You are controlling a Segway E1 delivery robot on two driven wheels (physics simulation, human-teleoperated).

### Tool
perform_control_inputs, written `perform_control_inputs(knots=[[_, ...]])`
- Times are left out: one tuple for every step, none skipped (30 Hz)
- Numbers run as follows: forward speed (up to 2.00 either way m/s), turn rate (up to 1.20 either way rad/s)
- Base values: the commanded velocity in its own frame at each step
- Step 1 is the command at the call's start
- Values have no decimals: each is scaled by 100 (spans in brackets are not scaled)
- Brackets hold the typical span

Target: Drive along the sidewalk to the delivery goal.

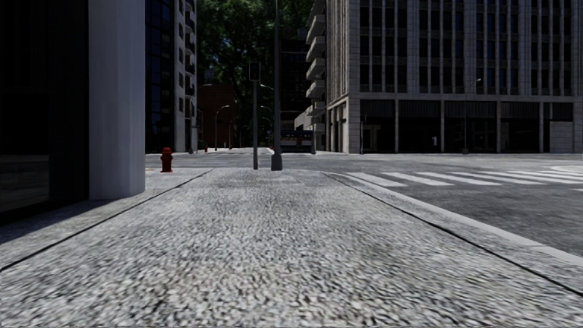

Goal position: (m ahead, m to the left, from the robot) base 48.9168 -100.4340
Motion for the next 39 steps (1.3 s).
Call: perform_control_inputs(knots=[[200,-19],[200,-19],[200,-19],[200,-19],[200,-17],[200,-4],[200,0],[200,0],[200,0],[200,0],[200,0],[200,0],[200,0],[200,0],[200,0],[200,0],[200,0],[200,0],[200,0],[200,0],[200,0],[200,0],[200,0],[200,0],[200,0],[200,0],[200,0],[200,0],[200,0],[200,0],[200,0],[200,0],[200,0],[200,0],[200,0],[200,0],[200,0],[200,0],[200,0]])
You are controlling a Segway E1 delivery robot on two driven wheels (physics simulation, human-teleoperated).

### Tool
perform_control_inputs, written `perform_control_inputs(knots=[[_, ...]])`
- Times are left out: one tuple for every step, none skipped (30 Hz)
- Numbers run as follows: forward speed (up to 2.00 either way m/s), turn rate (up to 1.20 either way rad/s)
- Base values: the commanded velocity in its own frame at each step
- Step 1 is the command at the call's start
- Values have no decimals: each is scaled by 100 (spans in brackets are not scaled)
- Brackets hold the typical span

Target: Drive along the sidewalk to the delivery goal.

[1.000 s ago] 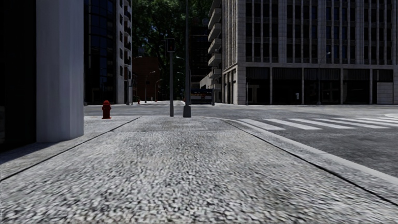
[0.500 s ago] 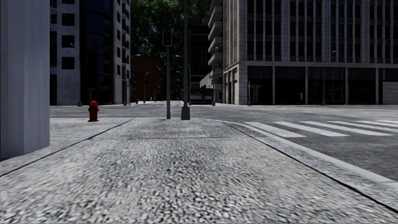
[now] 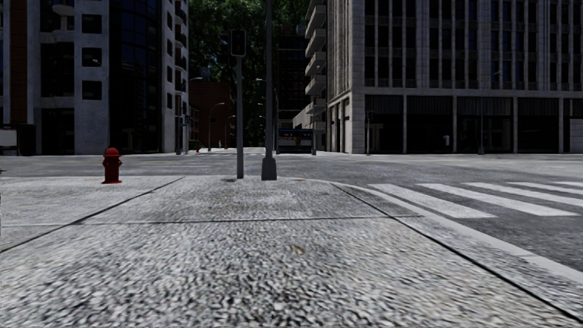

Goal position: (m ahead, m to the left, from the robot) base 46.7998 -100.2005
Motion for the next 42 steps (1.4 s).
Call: perform_control_inputs(knots=[[200,-13],[200,-21],[200,-24],[200,-28],[200,-28],[200,-30],[200,-30],[200,-30],[200,-30],[200,-30],[200,-30],[200,-36],[200,-40],[200,-41],[200,-41],[200,-41],[200,-41],[200,-41],[200,-41],[200,-41],[200,-41],[200,-41],[200,-42],[200,-43],[200,-56],[200,-66],[200,-69],[200,-69],[200,-70],[200,-70],[200,-70],[200,-70],[200,-70],[200,-70],[200,-70],[200,-70],[200,-70],[200,-70],[200,-70],[200,-70],[200,-70],[200,-70]])
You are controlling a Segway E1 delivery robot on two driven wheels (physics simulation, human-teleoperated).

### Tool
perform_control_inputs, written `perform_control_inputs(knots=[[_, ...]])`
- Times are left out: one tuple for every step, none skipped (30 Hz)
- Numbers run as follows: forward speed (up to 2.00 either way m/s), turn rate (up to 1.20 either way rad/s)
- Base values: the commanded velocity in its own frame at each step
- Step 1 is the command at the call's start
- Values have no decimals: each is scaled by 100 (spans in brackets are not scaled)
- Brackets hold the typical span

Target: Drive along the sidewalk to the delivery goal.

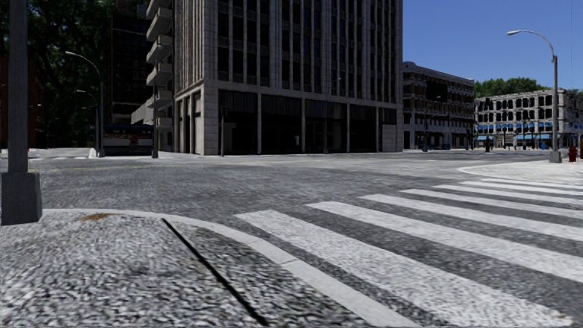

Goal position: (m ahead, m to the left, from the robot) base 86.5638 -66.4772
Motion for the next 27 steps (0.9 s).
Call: perform_control_inputs(knots=[[200,-70],[200,-69],[185,-69],[161,-69],[151,-69],[151,-69],[149,-69],[148,-69],[148,-69],[148,-69],[148,-69],[148,-69],[148,-69],[148,-69],[148,-68],[148,-67],[145,-67],[145,-67],[140,-67],[136,-67],[131,-66],[131,-66],[128,-66],[127,-65],[127,-62],[127,-60],[127,-59]])
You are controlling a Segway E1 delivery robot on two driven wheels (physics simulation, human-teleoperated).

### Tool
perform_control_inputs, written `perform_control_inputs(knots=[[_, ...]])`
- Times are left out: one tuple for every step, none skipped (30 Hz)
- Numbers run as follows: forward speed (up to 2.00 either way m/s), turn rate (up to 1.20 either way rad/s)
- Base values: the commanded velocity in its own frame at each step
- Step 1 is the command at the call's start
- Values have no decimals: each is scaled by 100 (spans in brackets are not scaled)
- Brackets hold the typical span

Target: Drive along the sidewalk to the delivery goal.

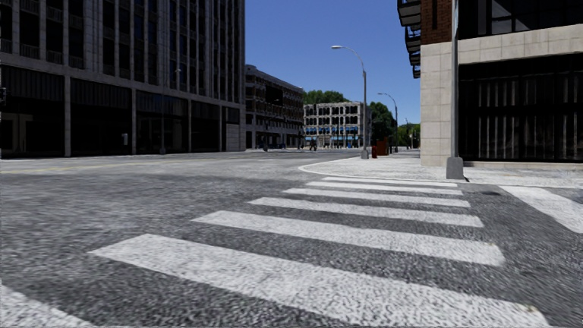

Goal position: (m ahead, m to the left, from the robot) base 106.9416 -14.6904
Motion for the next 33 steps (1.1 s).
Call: perform_control_inputs(knots=[[127,-59],[127,-59],[127,-59],[127,-59],[127,-58],[127,-58],[127,-55],[127,-46],[127,-39],[127,-36],[127,-36],[127,-36],[127,-35],[127,-35],[128,-35],[128,-35],[130,-35],[133,-35],[134,-35],[135,-35],[135,-35],[135,-35],[136,-37],[137,-38],[137,-39],[137,-39],[138,-39],[140,-39],[152,-39],[172,-39],[172,-39],[200,-39],[200,-39]])
